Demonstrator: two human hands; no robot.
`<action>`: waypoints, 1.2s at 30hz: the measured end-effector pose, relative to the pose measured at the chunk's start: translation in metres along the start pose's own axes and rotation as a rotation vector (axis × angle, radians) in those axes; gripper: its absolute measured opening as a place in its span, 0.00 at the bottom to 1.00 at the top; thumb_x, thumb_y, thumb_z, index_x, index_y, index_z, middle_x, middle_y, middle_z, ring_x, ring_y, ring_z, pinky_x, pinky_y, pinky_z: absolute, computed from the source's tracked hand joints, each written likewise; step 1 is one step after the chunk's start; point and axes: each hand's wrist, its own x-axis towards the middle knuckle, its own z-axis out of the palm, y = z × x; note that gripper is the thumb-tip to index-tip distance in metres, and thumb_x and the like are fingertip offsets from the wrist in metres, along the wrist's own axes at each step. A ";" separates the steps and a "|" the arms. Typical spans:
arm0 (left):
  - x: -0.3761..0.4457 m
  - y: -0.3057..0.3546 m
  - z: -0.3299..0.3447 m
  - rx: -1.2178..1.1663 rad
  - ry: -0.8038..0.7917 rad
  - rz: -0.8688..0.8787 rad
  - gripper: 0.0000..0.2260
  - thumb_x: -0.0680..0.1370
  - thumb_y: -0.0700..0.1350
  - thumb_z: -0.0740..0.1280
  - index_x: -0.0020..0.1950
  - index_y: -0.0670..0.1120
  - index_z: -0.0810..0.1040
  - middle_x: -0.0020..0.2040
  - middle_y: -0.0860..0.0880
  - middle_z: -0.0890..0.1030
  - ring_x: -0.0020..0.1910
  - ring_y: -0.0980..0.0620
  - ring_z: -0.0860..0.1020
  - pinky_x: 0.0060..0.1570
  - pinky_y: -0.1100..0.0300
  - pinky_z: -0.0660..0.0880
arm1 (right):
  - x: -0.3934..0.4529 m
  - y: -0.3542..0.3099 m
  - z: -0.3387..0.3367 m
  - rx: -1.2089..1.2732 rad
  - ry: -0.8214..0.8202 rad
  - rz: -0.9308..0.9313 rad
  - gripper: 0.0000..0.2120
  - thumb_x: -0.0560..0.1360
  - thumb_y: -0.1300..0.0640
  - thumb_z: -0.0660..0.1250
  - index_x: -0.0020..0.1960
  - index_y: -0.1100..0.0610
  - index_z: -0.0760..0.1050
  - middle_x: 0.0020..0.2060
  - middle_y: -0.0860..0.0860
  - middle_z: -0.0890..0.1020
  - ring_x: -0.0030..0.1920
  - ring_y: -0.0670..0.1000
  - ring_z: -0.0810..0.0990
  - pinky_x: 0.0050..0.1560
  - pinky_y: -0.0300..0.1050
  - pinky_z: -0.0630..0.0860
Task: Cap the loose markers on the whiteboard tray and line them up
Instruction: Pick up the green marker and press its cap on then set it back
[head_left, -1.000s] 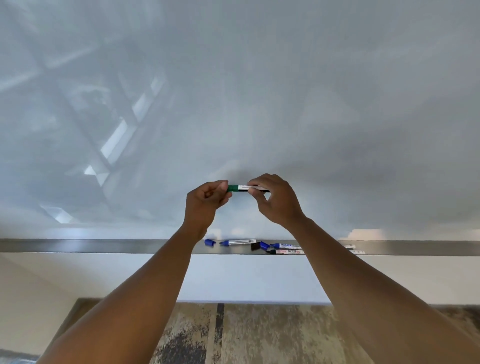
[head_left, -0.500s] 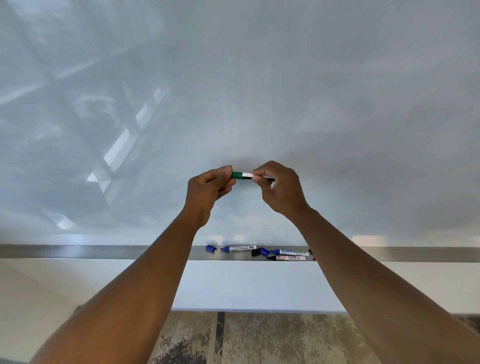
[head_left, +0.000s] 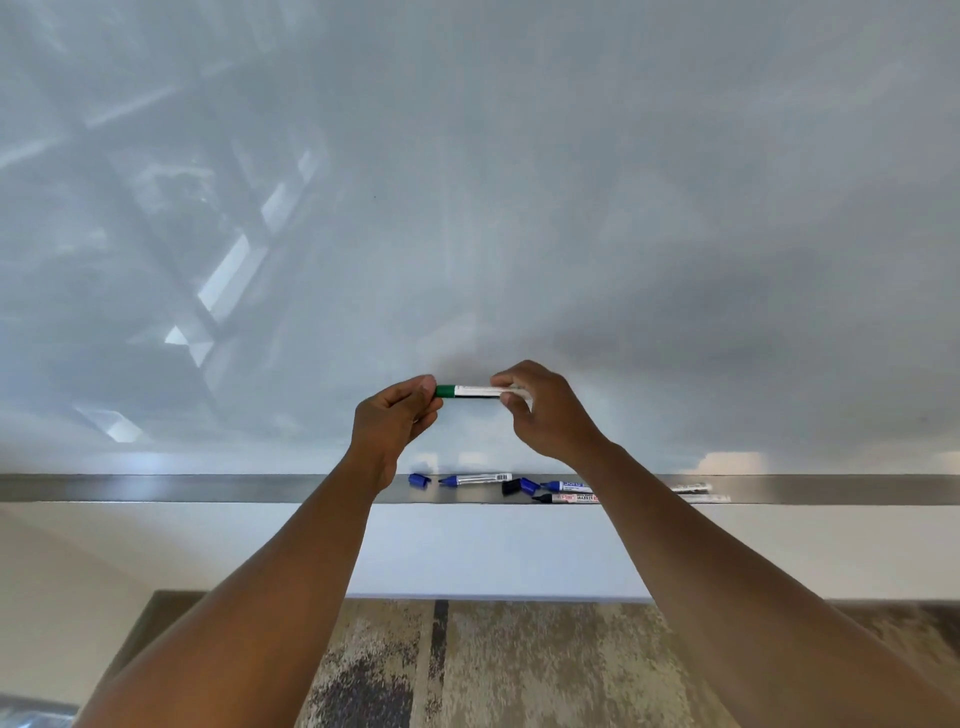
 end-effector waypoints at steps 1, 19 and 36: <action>0.001 -0.008 -0.006 0.007 0.021 -0.028 0.11 0.75 0.43 0.74 0.56 0.41 0.83 0.49 0.44 0.86 0.48 0.49 0.85 0.48 0.62 0.81 | -0.003 0.008 0.006 0.003 -0.021 0.028 0.10 0.76 0.66 0.64 0.56 0.60 0.78 0.50 0.55 0.81 0.51 0.53 0.79 0.52 0.39 0.72; 0.027 -0.116 -0.048 0.160 0.368 -0.338 0.08 0.73 0.44 0.76 0.50 0.43 0.84 0.44 0.46 0.86 0.44 0.51 0.85 0.45 0.64 0.76 | -0.042 0.084 0.105 -0.119 -0.231 0.323 0.11 0.76 0.66 0.62 0.53 0.56 0.81 0.50 0.52 0.82 0.54 0.53 0.75 0.49 0.43 0.71; 0.067 -0.163 -0.053 0.796 0.333 -0.312 0.09 0.75 0.50 0.71 0.53 0.50 0.86 0.44 0.49 0.86 0.45 0.47 0.82 0.49 0.56 0.79 | -0.045 0.121 0.148 -0.303 -0.271 0.424 0.12 0.74 0.68 0.62 0.50 0.57 0.81 0.50 0.51 0.84 0.53 0.56 0.75 0.51 0.50 0.75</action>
